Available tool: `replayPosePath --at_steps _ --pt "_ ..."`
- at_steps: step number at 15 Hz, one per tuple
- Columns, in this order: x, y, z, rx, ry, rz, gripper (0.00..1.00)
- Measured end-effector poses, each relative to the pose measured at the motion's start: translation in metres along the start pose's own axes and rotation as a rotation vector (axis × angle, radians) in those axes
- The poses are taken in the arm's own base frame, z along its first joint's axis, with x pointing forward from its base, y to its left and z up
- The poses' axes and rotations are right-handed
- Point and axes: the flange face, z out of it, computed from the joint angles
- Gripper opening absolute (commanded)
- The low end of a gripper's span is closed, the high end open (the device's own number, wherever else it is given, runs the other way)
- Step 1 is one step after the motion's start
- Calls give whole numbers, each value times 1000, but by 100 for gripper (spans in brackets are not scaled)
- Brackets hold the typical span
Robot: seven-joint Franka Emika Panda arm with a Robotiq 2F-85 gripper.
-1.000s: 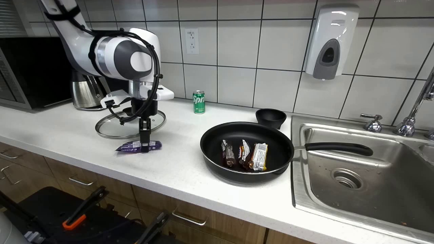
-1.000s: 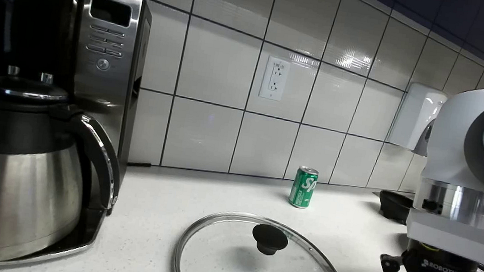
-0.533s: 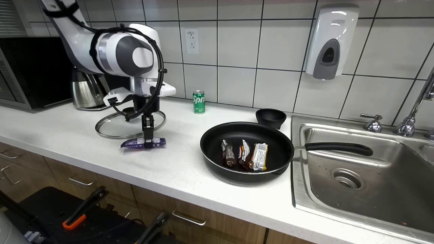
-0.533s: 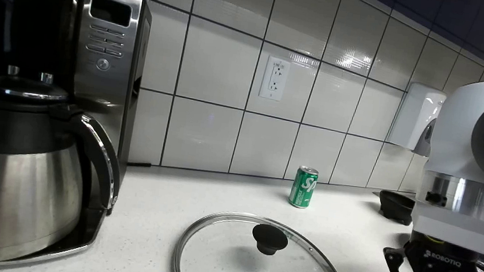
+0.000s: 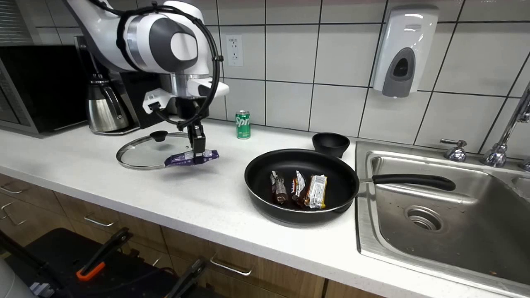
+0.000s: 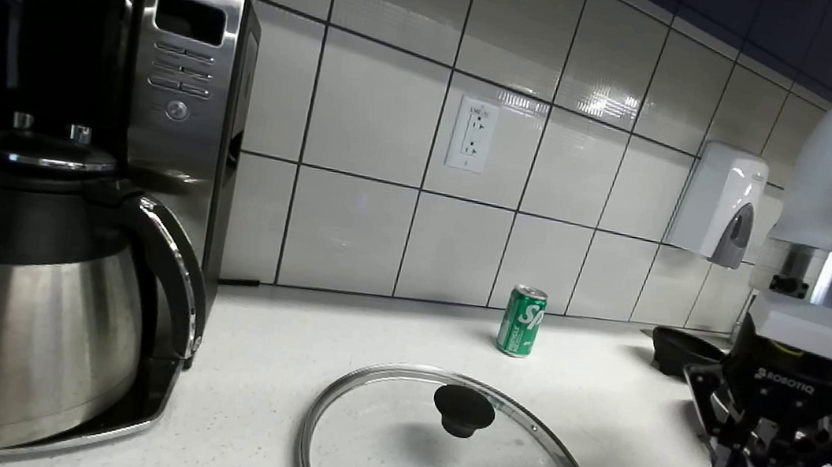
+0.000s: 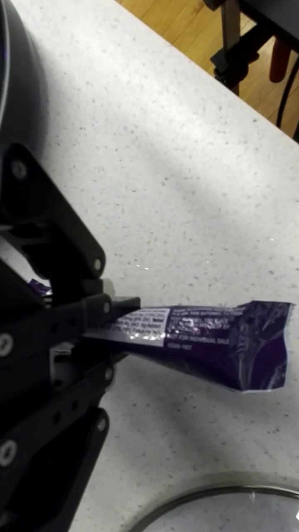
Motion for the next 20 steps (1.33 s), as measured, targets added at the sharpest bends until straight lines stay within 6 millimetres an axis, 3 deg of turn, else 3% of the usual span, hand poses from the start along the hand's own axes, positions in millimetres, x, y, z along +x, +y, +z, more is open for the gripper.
replayPosePath --at_steps 9,16,20 --pt "70 90 -44 54 85 208 4" --pt "103 155 -49 68 94 351 4" --pt "126 180 -53 73 110 391 4"
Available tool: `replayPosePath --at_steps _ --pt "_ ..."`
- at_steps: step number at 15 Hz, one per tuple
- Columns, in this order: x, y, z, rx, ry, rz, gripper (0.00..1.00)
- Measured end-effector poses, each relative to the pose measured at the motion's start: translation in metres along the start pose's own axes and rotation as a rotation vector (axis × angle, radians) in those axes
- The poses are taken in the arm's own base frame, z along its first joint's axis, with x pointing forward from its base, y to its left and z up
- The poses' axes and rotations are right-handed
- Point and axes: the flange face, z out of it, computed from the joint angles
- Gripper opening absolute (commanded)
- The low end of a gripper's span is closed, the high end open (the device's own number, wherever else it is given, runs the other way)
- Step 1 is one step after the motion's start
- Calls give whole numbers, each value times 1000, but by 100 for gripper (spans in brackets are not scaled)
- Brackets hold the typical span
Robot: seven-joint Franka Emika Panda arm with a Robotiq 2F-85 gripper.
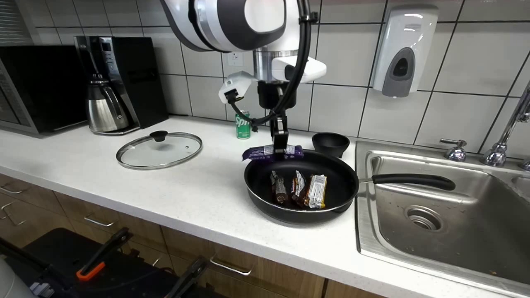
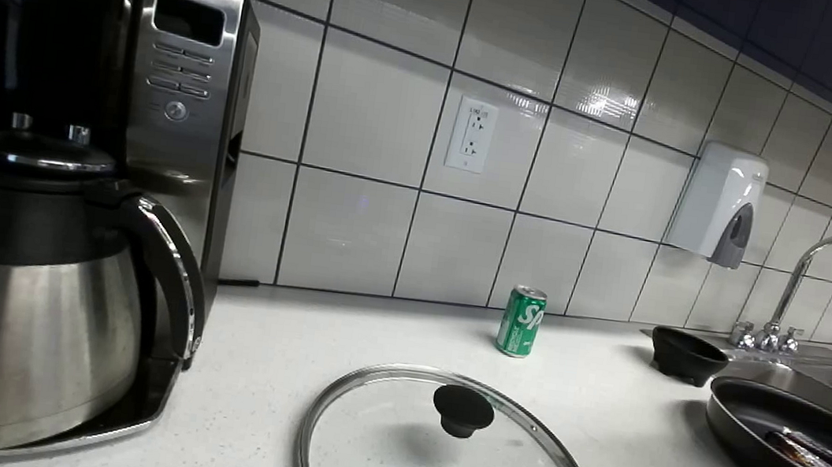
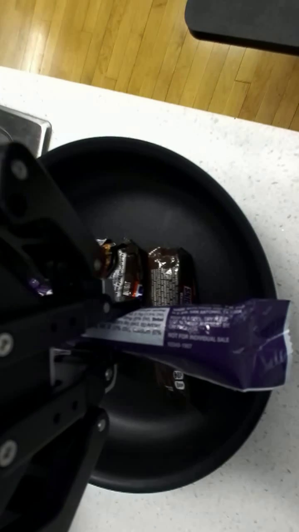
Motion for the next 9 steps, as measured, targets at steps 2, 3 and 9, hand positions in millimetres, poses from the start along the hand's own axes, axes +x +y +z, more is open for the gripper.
replayPosePath --at_steps 2,3,9 --pt "15 2 2 -1 6 19 4" --pt "23 2 4 -3 11 27 4" --pt "65 -14 13 -14 53 42 4"
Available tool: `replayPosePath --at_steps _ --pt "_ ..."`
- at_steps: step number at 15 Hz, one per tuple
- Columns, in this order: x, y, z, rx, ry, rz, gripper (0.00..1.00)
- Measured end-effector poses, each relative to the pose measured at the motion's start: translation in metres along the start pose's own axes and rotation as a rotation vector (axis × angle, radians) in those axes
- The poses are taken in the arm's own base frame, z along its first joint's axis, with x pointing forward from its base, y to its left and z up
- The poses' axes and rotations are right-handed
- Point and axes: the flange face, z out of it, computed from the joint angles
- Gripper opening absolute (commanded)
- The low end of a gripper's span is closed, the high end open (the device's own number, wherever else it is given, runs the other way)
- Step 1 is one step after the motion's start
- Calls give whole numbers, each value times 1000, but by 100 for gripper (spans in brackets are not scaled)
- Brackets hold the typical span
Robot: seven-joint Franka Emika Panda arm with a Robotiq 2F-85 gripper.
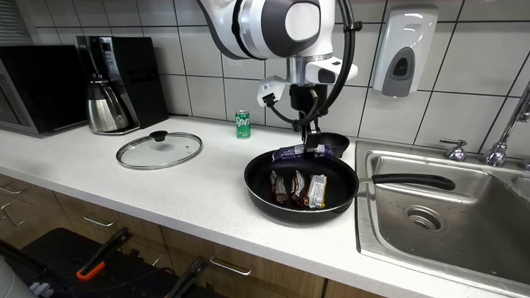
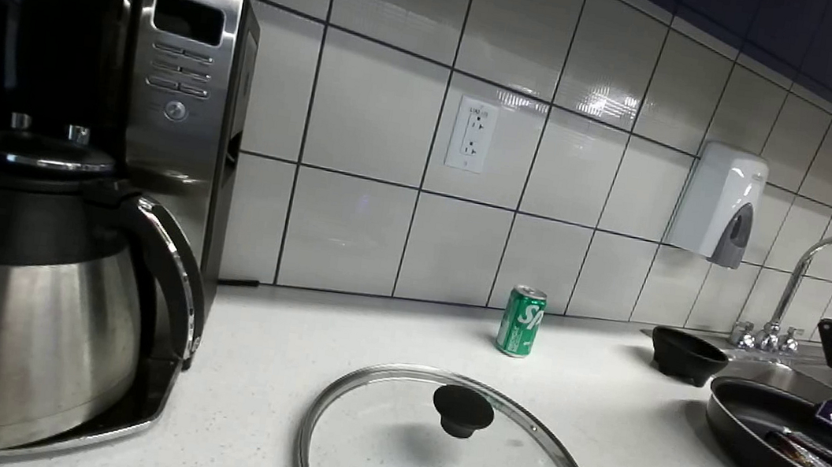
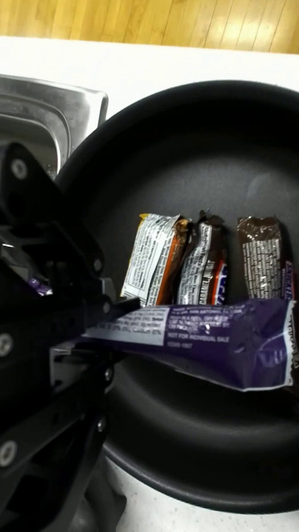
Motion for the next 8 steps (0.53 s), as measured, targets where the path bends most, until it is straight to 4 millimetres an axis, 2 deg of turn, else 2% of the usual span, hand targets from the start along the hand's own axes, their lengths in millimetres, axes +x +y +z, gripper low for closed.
replayPosePath --at_steps 4,8 --pt "12 -17 12 -13 12 -15 4" --pt "12 -31 30 -32 10 -38 4"
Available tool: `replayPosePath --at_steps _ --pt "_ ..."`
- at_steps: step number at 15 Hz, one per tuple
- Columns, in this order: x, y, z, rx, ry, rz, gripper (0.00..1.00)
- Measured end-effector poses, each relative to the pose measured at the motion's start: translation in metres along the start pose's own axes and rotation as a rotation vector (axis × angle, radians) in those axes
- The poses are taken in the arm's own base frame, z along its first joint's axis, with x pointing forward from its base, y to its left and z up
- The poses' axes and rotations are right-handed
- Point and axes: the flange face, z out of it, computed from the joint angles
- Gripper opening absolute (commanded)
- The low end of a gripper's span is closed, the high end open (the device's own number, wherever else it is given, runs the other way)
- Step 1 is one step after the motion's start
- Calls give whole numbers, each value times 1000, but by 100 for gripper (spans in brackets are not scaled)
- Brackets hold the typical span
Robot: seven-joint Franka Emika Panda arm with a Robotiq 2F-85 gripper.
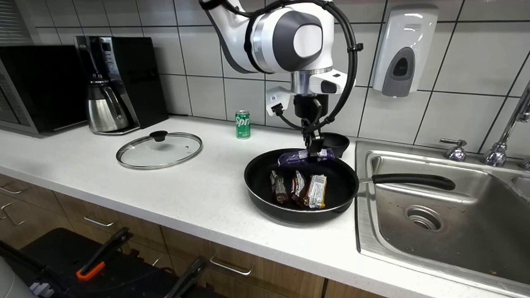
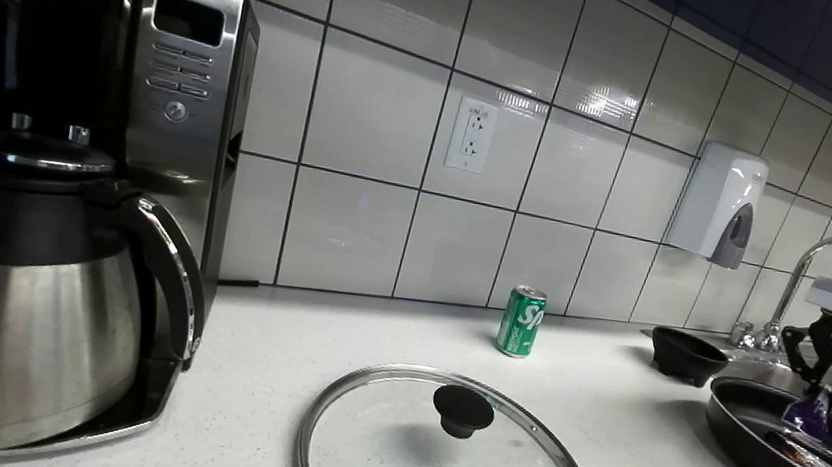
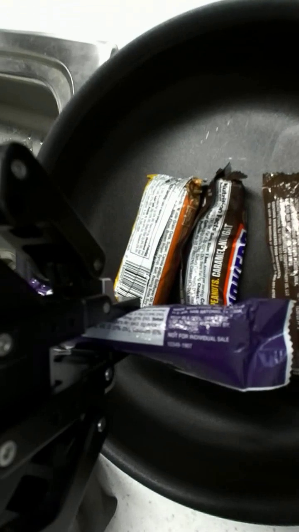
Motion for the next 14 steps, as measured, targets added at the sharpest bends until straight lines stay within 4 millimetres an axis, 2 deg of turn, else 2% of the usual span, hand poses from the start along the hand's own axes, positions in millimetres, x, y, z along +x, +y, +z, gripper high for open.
replayPosePath --at_steps 4,5,6,7,8,14 --pt "-8 -18 15 -6 6 -34 4" --pt "-11 -23 17 -5 8 -43 13" --pt "-14 -27 19 -5 11 -52 42" --pt "-16 -30 20 -3 15 -58 42" --pt "-17 -32 20 -2 21 -63 47" --pt "-19 -40 3 10 69 -99 92"
